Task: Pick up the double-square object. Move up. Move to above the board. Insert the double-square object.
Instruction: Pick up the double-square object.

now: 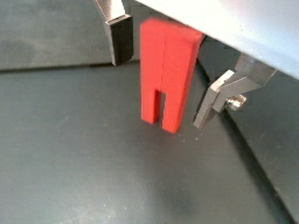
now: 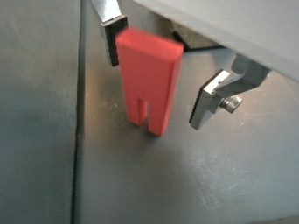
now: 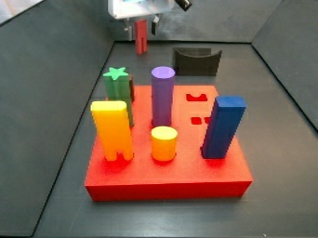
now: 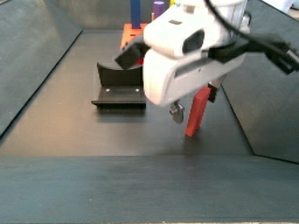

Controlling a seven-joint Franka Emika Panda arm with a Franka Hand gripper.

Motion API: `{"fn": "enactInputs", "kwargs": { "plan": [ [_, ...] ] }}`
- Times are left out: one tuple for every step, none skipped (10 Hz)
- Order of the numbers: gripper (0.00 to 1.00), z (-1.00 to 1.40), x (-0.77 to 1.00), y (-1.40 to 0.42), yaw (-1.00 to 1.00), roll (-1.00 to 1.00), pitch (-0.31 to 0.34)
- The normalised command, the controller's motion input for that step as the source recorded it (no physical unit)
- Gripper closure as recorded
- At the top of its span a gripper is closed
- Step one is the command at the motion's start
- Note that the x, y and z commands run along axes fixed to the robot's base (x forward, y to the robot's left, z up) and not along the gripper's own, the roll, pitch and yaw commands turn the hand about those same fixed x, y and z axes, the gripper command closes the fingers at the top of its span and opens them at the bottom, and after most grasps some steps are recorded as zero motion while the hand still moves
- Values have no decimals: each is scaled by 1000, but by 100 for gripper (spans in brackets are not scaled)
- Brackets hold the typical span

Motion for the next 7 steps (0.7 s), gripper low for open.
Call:
{"fn": "enactInputs", "kwargs": {
  "plan": [
    [0, -286, -226, 220, 469, -10, -220],
    [0, 0, 0, 0, 0, 0, 0],
    [100, 0, 0, 0, 0, 0, 0],
    [100, 0, 0, 0, 0, 0, 0],
    [100, 0, 0, 0, 0, 0, 0],
    [100, 0, 0, 0, 0, 0, 0],
    [100, 0, 0, 0, 0, 0, 0]
  ]
}}
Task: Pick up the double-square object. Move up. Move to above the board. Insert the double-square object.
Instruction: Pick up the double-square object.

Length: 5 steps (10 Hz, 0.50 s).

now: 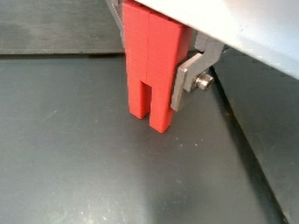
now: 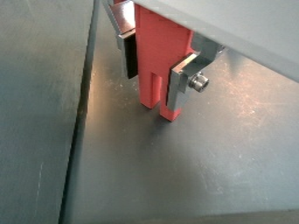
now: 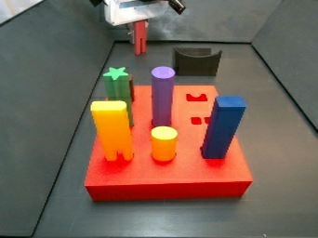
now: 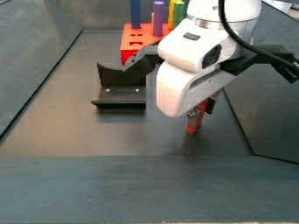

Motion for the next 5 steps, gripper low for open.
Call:
{"fn": "enactInputs", "kwargs": {
  "plan": [
    [100, 0, 0, 0, 0, 0, 0],
    [100, 0, 0, 0, 0, 0, 0],
    [100, 0, 0, 0, 0, 0, 0],
    [100, 0, 0, 0, 0, 0, 0],
    [100, 0, 0, 0, 0, 0, 0]
  ]
}}
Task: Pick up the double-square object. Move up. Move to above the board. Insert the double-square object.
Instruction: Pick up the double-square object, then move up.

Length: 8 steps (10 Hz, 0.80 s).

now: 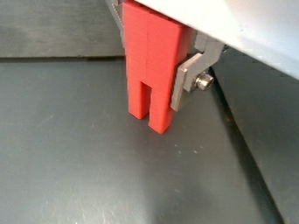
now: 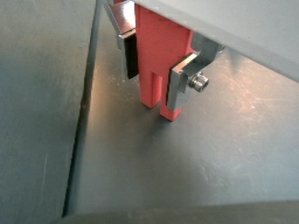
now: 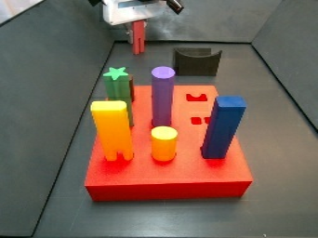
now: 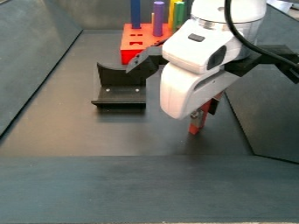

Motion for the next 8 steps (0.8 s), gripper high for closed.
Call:
{"fn": "enactInputs", "kwargs": {
  "plan": [
    [100, 0, 0, 0, 0, 0, 0],
    [100, 833, 0, 0, 0, 0, 0],
    [100, 823, 43, 38, 1, 16, -10],
    [100, 688, 19, 34, -7, 30, 35],
    [100, 606, 9, 22, -11, 42, 51],
    [100, 440, -7, 8, -13, 70, 72],
    [100, 316, -16, -2, -10, 90, 85],
    [100, 198, -22, -5, 0, 108, 94]
  ]
}}
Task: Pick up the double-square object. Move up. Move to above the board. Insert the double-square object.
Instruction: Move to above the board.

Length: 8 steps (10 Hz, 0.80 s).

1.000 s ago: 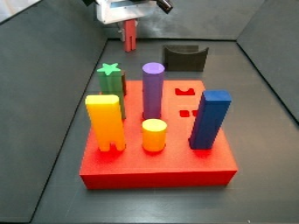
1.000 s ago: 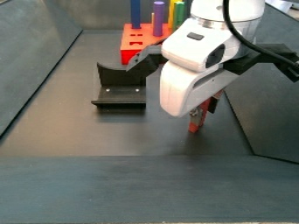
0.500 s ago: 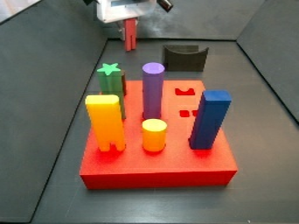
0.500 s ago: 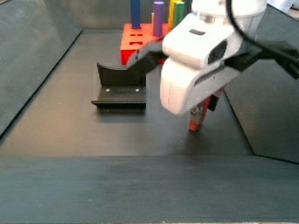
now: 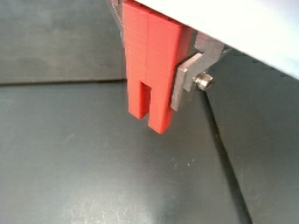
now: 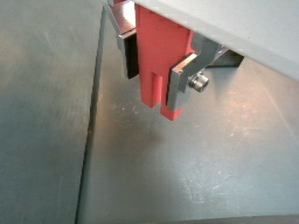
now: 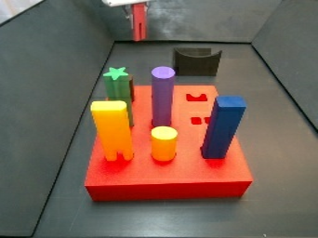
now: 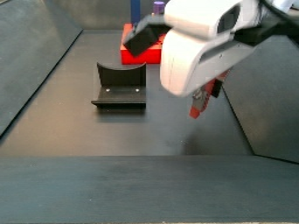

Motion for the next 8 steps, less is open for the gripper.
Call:
{"fn": "enactInputs", "kwargs": {
  "plan": [
    [100, 1000, -98, -15, -90, 38, 21],
    [100, 1000, -99, -16, -72, 35, 29],
    [100, 1000, -98, -14, -60, 42, 28],
    [100, 1000, -94, -14, -38, 57, 37],
    [100, 1000, -93, -14, -23, 71, 49],
    [100, 1000, -88, -15, 1, 88, 61],
    [100, 1000, -87, -15, 12, 98, 64],
    [100, 1000, -86, -16, 26, 117, 73]
  ]
}}
